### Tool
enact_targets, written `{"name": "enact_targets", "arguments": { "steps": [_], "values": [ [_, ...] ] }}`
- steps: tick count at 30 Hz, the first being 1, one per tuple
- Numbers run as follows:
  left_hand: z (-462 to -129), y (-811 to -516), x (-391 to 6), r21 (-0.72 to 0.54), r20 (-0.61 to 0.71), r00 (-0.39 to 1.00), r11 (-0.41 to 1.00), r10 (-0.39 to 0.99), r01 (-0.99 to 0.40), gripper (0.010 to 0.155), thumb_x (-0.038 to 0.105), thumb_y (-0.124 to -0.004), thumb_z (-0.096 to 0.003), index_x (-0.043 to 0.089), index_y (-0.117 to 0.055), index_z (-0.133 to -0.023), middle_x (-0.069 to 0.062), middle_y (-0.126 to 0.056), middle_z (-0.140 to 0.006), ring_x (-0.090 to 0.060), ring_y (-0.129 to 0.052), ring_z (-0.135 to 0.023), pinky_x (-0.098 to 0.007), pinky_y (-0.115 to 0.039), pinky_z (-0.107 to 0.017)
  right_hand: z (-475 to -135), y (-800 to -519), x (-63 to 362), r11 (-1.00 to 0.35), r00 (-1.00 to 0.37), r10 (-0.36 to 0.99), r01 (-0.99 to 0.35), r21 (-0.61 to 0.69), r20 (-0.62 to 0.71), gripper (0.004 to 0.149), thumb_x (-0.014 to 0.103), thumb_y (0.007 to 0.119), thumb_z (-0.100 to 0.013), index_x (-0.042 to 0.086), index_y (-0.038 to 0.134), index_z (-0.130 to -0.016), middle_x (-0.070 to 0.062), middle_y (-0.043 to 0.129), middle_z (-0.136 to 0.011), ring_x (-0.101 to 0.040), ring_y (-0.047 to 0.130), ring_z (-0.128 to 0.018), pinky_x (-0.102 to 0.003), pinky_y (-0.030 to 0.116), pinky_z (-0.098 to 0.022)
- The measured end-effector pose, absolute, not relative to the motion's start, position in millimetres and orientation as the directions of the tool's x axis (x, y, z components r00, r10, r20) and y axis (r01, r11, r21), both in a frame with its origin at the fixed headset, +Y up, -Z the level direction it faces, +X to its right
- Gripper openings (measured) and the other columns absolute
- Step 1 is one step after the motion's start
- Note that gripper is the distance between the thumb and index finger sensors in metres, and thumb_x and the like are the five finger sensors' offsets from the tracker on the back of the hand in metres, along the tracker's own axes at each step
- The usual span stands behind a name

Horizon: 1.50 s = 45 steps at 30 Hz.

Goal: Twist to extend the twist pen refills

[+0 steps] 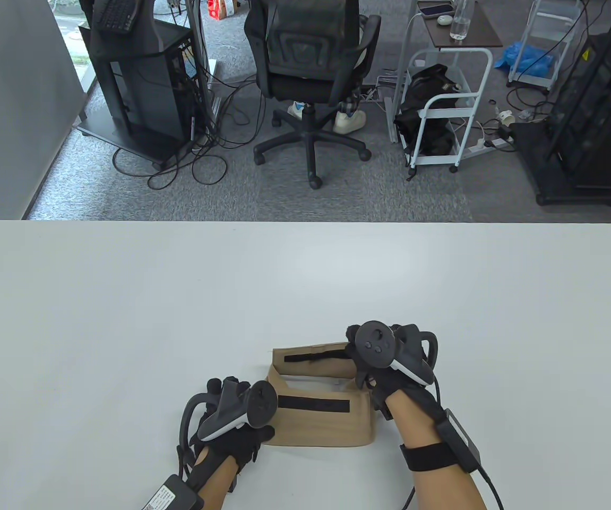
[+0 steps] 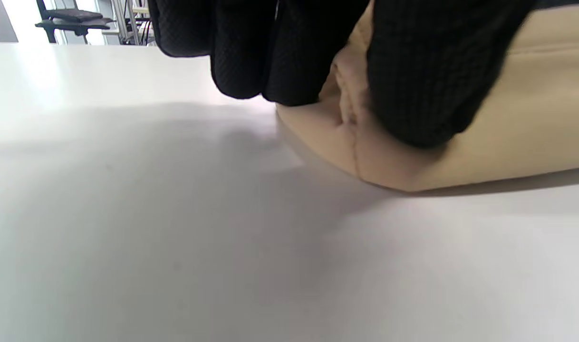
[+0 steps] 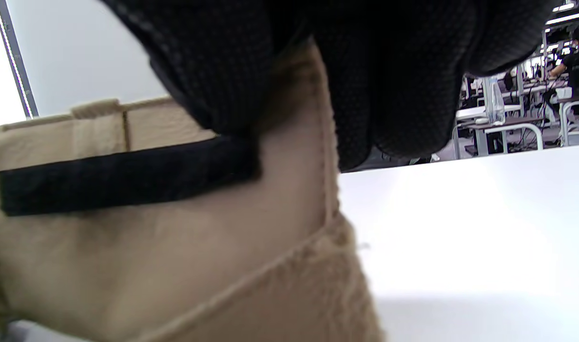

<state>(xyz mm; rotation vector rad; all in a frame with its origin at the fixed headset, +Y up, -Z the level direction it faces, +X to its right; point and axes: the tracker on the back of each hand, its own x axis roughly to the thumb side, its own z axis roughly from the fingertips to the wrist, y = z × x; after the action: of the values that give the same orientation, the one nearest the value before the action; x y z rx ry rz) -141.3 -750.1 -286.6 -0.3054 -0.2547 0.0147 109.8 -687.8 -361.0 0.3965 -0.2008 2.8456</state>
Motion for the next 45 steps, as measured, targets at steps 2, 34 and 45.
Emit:
{"name": "enact_targets", "arguments": {
  "steps": [2,34,45],
  "values": [
    [-285.2,-742.0,-147.0,-0.281,0.220,0.971,0.959,0.088,-0.023,0.076,0.052,-0.090,-0.0363,0.008,-0.078,-0.097,-0.024,-0.063,-0.108,-0.051,-0.053,-0.103,-0.068,-0.038,-0.070,-359.5,-687.2,109.3,-0.956,-0.928,0.245,-0.279,-0.090,0.280,0.044,0.030,0.092,-0.042,0.010,0.089,-0.081,-0.015,0.102,-0.069,-0.041,0.099,-0.062,-0.066,0.073,-0.055],
    [-319.1,-697.4,-70.0,-0.055,0.449,0.877,0.985,0.171,-0.163,0.041,0.034,-0.099,-0.0335,0.015,-0.104,-0.070,-0.015,-0.109,-0.066,-0.029,-0.120,-0.047,-0.047,-0.098,-0.035,-358.5,-684.6,105.3,-0.959,-0.927,0.254,-0.279,-0.056,0.275,0.044,0.031,0.092,-0.043,0.009,0.089,-0.082,-0.016,0.101,-0.072,-0.043,0.097,-0.064,-0.067,0.072,-0.055],
    [-305.5,-700.8,-70.0,-0.268,0.477,0.864,0.963,0.163,-0.034,0.066,0.045,-0.097,-0.0322,0.012,-0.090,-0.088,-0.018,-0.092,-0.090,-0.039,-0.101,-0.075,-0.057,-0.078,-0.058,-358.3,-684.9,103.5,-0.958,-0.927,0.259,-0.282,-0.047,0.270,0.045,0.031,0.092,-0.043,0.009,0.089,-0.082,-0.016,0.101,-0.072,-0.043,0.097,-0.064,-0.067,0.072,-0.055]
  ]
}}
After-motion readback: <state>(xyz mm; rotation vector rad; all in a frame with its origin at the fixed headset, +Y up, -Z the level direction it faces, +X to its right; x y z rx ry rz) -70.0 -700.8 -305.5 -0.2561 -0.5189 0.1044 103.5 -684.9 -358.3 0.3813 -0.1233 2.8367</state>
